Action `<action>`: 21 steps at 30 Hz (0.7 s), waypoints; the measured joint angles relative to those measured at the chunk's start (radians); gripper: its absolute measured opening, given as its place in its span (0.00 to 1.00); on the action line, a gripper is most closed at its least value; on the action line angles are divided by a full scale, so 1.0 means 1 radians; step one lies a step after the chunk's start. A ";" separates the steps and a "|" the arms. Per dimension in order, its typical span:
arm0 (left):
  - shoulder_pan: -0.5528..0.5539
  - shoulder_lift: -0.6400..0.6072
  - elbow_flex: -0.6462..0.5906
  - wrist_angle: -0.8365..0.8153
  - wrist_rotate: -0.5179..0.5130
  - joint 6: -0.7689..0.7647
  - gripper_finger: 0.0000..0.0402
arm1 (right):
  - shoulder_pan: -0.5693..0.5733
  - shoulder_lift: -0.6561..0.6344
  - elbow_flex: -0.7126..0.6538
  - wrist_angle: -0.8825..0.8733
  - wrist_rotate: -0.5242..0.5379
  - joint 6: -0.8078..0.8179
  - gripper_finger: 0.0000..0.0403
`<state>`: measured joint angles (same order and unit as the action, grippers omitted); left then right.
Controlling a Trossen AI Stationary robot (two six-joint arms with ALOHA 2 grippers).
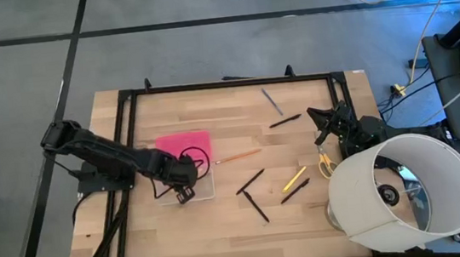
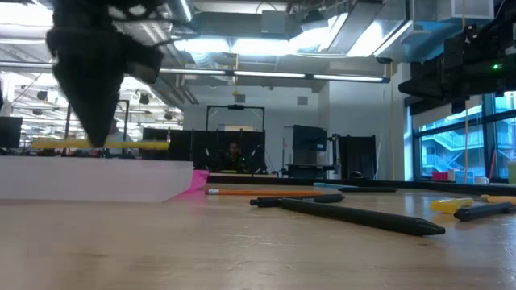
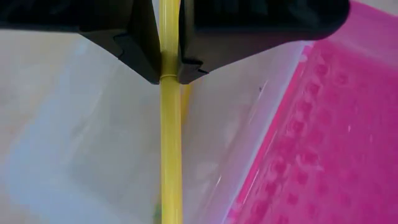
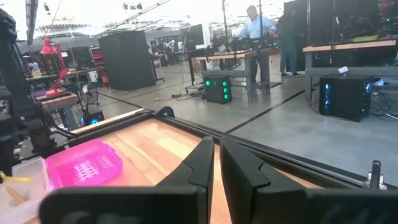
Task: Pick & place school supplies into a supply box
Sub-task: Put the top yellow pen into the pink supply box
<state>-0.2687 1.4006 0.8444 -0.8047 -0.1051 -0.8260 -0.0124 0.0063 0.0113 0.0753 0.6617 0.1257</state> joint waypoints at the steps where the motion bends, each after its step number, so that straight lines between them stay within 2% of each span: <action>1: -0.001 0.000 -0.018 0.013 0.000 -0.010 0.06 | 0.000 0.000 0.000 0.000 0.000 0.000 0.08; 11: 0.010 0.000 -0.118 0.058 -0.025 -0.017 0.06 | 0.000 0.000 0.000 0.000 0.000 0.001 0.08; 21: 0.010 0.000 -0.127 0.095 -0.031 0.044 0.14 | 0.000 0.000 0.000 0.000 0.000 0.001 0.08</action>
<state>-0.2590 1.4005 0.7174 -0.7098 -0.1358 -0.7816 -0.0124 0.0063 0.0113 0.0757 0.6617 0.1268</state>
